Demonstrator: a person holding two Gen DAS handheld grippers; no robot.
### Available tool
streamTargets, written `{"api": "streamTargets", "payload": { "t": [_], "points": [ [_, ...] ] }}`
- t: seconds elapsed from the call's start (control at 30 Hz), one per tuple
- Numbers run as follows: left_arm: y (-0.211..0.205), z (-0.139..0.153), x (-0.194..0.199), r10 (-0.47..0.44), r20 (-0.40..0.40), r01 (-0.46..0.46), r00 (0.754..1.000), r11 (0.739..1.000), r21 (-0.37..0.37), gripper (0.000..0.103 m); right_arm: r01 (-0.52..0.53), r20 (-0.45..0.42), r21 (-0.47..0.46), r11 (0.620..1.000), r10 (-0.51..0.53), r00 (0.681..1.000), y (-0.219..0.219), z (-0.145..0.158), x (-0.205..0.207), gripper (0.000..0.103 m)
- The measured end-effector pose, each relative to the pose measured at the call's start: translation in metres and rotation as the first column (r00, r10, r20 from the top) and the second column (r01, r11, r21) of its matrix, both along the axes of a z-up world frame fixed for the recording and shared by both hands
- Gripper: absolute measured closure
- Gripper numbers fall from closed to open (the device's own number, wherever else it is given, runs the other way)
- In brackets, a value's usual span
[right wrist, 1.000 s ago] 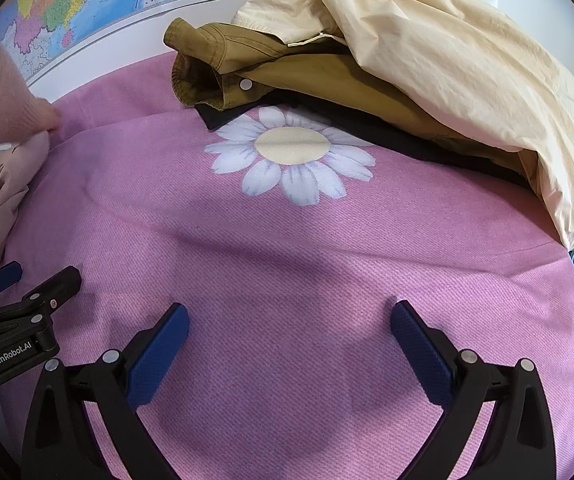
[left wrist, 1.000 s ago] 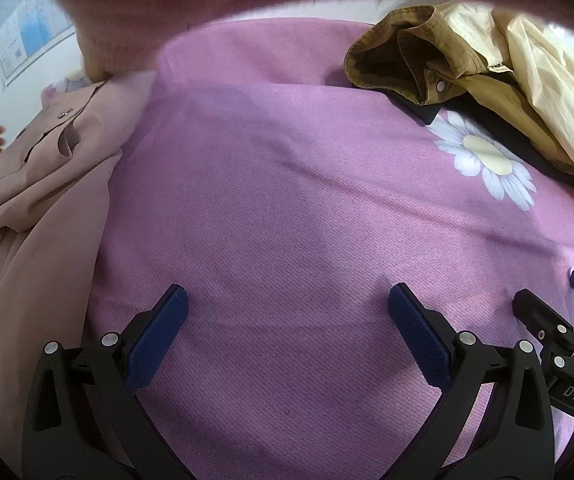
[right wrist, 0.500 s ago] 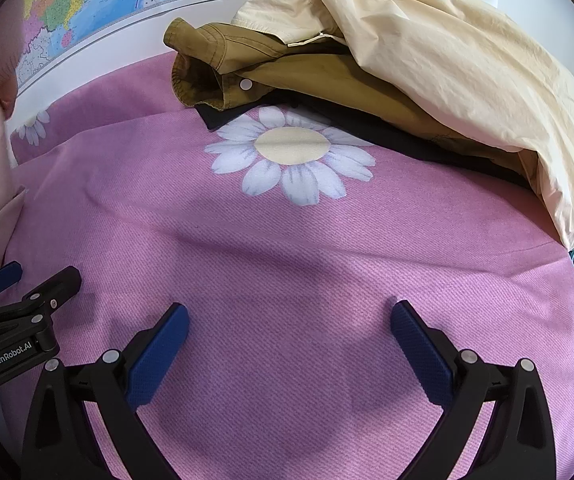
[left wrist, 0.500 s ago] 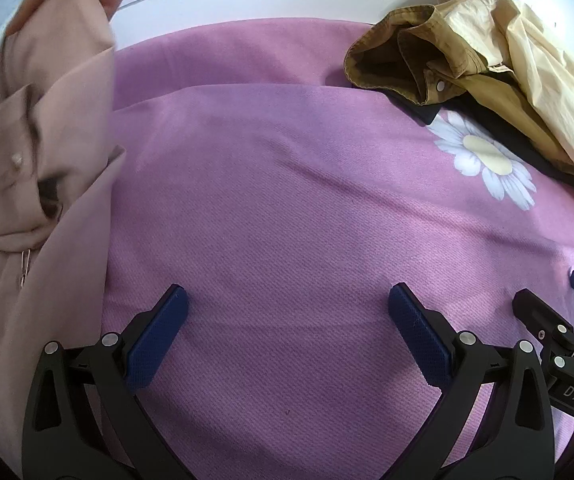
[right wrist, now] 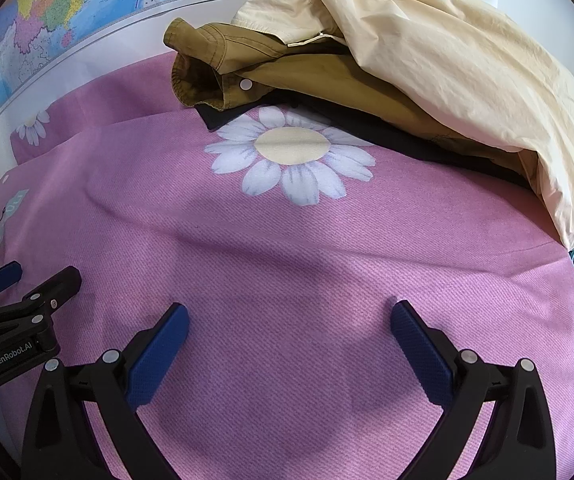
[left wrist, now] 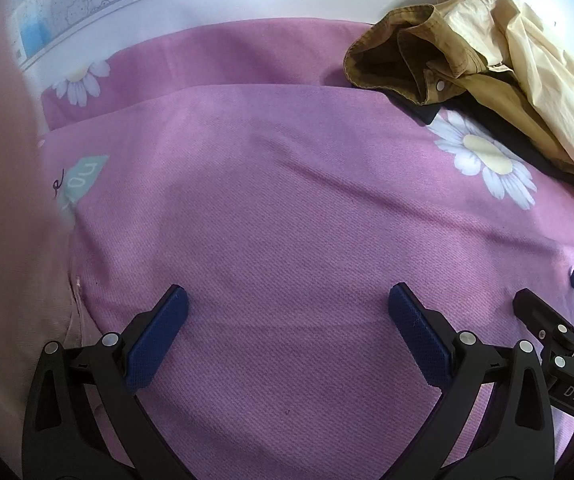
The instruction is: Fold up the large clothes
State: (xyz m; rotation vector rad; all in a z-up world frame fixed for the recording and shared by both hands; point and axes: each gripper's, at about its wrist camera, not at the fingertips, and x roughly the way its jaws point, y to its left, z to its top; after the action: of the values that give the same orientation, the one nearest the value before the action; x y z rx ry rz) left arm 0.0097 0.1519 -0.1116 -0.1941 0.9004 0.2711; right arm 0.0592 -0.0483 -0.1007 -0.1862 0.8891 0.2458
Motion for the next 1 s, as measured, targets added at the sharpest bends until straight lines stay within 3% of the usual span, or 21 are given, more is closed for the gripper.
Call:
{"api": "streamTargets", "payload": {
  "t": [0.33, 0.4, 0.47, 0.5, 0.63, 0.73, 1.0],
  "points": [
    [0.0, 0.001, 0.0, -0.001, -0.001, 0.001, 1.0, 1.0, 0.002, 0.004, 0.0, 0.0, 0.0, 1.0, 0.0, 1.0, 0.001, 0.001, 0.0, 0.005],
    [-0.011, 0.005, 0.001, -0.034, -0.006, 0.035, 0.999, 0.994, 0.105, 0.004, 0.0, 0.0, 0.0, 1.0, 0.0, 1.0, 0.001, 0.001, 0.0, 0.005],
    [-0.014, 0.007, 0.001, -0.032, -0.007, 0.033, 0.999, 0.991, 0.127, 0.004, 0.0, 0.0, 0.0, 1.0, 0.0, 1.0, 0.002, 0.001, 0.0, 0.005],
    [-0.012, 0.006, 0.002, -0.033, -0.007, 0.033, 0.999, 0.992, 0.118, 0.004, 0.0, 0.0, 0.0, 1.0, 0.0, 1.0, 0.002, 0.001, 0.0, 0.005],
    [0.009, 0.004, -0.002, -0.039, 0.023, 0.04, 0.999, 0.998, -0.039, 0.005, 0.0, 0.0, 0.0, 1.0, 0.0, 1.0, 0.002, 0.001, 0.0, 0.005],
    [0.001, 0.003, 0.001, -0.039, -0.001, 0.039, 0.999, 0.999, 0.018, 0.004, 0.0, 0.0, 0.0, 1.0, 0.0, 1.0, 0.002, 0.001, 0.0, 0.005],
    [0.005, 0.001, 0.0, -0.04, 0.001, 0.04, 0.999, 0.999, -0.002, 0.004, 0.0, 0.001, -0.001, 1.0, 0.0, 1.0, 0.002, 0.001, 0.0, 0.005]
  ]
}}
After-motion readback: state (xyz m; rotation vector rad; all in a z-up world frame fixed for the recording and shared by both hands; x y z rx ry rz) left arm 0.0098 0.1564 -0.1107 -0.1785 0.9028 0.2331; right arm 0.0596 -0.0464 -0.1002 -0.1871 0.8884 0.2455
